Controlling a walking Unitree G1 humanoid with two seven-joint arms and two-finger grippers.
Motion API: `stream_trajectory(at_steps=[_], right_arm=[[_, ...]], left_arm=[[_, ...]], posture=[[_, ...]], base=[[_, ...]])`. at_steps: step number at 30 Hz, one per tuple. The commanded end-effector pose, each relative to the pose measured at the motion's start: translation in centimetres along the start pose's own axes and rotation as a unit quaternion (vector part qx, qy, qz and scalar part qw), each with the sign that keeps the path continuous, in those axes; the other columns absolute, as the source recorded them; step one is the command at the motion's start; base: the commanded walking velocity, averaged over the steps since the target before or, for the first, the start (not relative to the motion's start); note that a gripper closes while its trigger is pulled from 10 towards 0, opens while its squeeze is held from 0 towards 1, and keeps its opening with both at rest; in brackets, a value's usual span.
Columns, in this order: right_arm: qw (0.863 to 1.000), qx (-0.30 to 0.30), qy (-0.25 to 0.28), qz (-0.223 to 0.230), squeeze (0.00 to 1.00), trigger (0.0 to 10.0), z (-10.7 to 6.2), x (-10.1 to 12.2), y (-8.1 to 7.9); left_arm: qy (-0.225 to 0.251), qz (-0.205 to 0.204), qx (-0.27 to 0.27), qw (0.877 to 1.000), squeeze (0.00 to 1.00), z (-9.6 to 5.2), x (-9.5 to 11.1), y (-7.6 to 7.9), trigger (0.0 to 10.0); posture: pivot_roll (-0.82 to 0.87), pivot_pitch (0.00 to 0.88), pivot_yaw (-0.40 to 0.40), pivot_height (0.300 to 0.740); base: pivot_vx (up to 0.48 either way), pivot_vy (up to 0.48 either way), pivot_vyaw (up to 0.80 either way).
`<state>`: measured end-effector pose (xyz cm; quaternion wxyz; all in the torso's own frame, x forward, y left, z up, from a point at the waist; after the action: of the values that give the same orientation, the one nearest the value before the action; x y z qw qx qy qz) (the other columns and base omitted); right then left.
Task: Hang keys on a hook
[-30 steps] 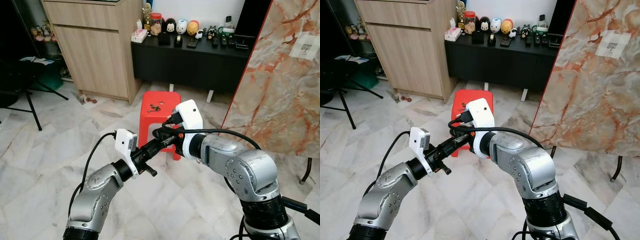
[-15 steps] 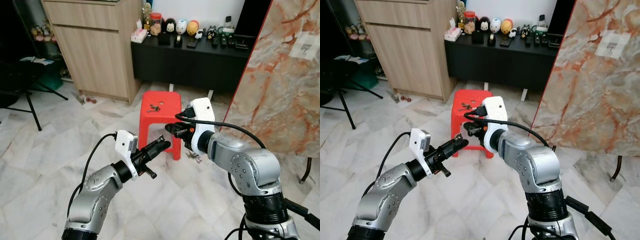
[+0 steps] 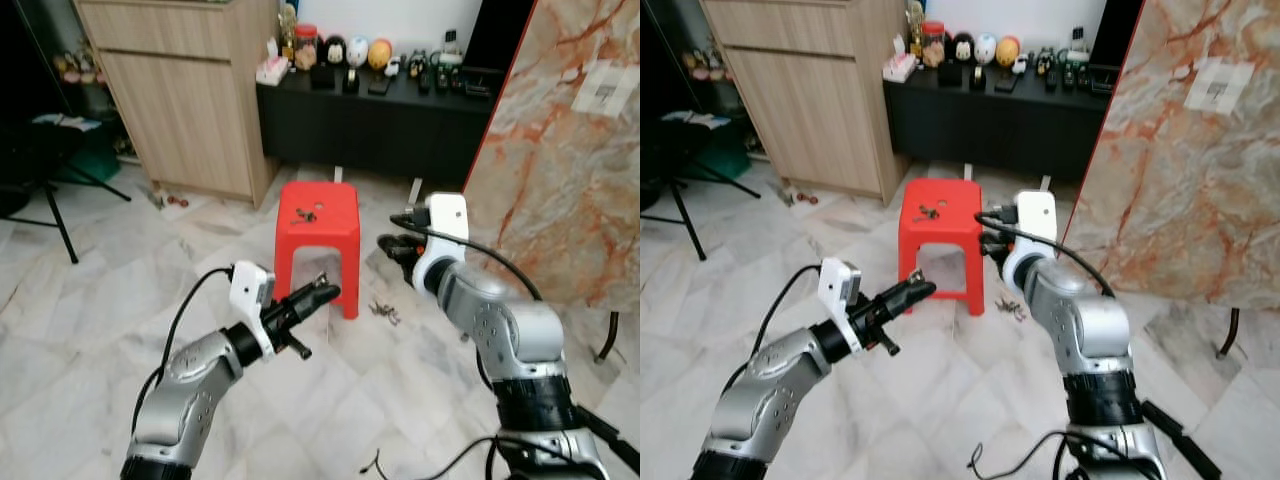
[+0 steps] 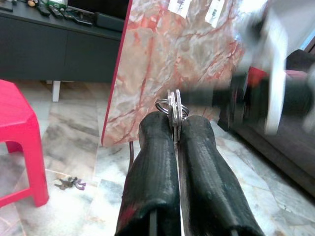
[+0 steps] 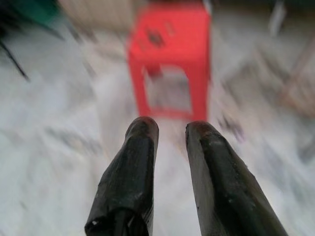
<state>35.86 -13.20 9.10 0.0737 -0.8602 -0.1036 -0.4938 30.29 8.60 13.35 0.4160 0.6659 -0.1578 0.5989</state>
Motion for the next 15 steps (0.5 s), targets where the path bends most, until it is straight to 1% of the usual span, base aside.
stream_trajectory(at_steps=[1,2,3,4,5,6,7,8,9,10,11,12,13,14,15], right_arm=[[1.000,-0.013,-0.025,-0.001,0.00,10.0,0.5,-2.4,0.8],[0.999,-0.016,-0.037,0.005,0.00,10.0,0.7,-3.7,1.0],[0.998,-0.025,-0.057,-0.002,0.00,10.0,0.9,-5.6,1.4],[0.997,-0.031,-0.072,-0.009,0.00,10.0,1.0,-7.1,1.7],[0.996,-0.034,-0.081,-0.015,0.00,10.0,1.1,-7.9,1.9],[0.994,-0.040,-0.104,-0.014,0.00,10.0,1.1,-9.8,2.1],[0.994,-0.040,-0.104,-0.014,0.00,10.0,1.1,-9.8,2.1],[0.991,-0.041,-0.123,-0.011,0.00,10.0,1.1,-11.5,2.2],[0.989,-0.043,-0.144,-0.010,0.00,10.0,0.9,-13.1,2.3],[0.987,-0.044,-0.157,-0.010,0.00,10.0,0.8,-14.1,2.3],[0.987,-0.044,-0.157,-0.010,0.00,10.0,0.8,-14.1,2.3],[0.984,-0.043,-0.169,-0.019,0.00,10.0,0.7,-15.1,2.2],[0.980,-0.042,-0.190,-0.027,0.00,10.0,0.4,-16.5,2.1],[0.977,-0.039,-0.208,-0.036,0.00,10.0,0.1,-17.7,1.9],[0.974,-0.037,-0.218,-0.042,0.00,10.0,0.0,-18.4,1.8]], left_arm=[[-0.011,0.023,0.007,1.000,0.00,0.0,0.0,-0.1,0.0],[-0.017,0.035,0.013,0.999,0.00,-0.1,-0.1,-0.3,0.0],[-0.024,0.055,0.044,0.997,0.00,-0.2,-0.3,-1.3,1.5],[-0.031,0.074,0.073,0.994,0.00,-0.4,-0.4,-2.3,4.0],[-0.035,0.084,0.092,0.992,0.00,-0.5,-0.5,-2.9,4.0],[-0.060,0.107,0.143,0.982,0.00,-1.0,-1.1,-4.7,10.0],[-0.060,0.107,0.143,0.982,0.00,-1.0,-1.1,-4.7,10.0],[-0.082,0.111,0.196,0.971,0.00,-1.8,-1.7,-6.7,10.0],[-0.102,0.105,0.245,0.958,0.00,-2.8,-2.5,-8.5,10.0],[-0.115,0.099,0.275,0.949,0.00,-3.6,-3.1,-9.5,10.0],[-0.115,0.099,0.275,0.949,0.00,-3.6,-3.1,-9.5,10.0],[-0.155,0.097,0.307,0.934,0.00,-4.9,-4.7,-10.8,10.0],[-0.266,0.130,0.316,0.902,0.00,-7.3,-8.6,-11.6,10.0],[-0.389,0.188,0.293,0.853,0.00,-10.4,-12.5,-11.7,10.0],[-0.469,0.227,0.269,0.810,0.00,-13.0,-14.8,-11.7,10.0]], posture=[[-0.04,0.051,-0.047,0.740],[-0.04,0.050,-0.046,0.740],[-0.04,0.048,-0.045,0.740],[-0.03,0.046,-0.044,0.740],[-0.03,0.046,-0.044,0.740],[-0.03,0.046,-0.041,0.740],[-0.03,0.046,-0.041,0.740],[-0.03,0.045,-0.041,0.740],[-0.02,0.042,-0.037,0.740],[-0.02,0.042,-0.037,0.740],[-0.02,0.042,-0.037,0.740],[-0.02,0.042,-0.036,0.740],[-0.01,0.040,-0.034,0.740],[-0.01,0.039,-0.031,0.740],[-0.01,0.039,-0.031,0.740]], base=[[0.000,0.000,0.00],[0.000,0.000,0.00],[0.000,0.000,0.00],[0.000,0.000,0.00],[0.000,0.000,0.00],[0.000,0.000,0.00],[0.000,0.000,0.00],[0.000,0.000,0.00],[0.000,0.000,0.00],[0.000,0.000,0.00],[0.000,0.000,0.00],[0.000,0.000,0.00],[0.000,0.000,0.00],[0.000,0.000,0.00],[0.000,0.000,0.00]])
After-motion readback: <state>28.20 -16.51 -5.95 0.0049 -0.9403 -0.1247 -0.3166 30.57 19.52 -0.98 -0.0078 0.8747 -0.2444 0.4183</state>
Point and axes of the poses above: a point about 5 cm out from each wrist's last joint towards the gripper, its own z axis pointing out of the wrist towards the gripper, its own x axis along the axis of the wrist's last joint, y = z × x, the point moved 4 cm from there along z, pointing out of the wrist towards the gripper, and after that the axes turned 10 degrees about -z, right-handed, at the moved point
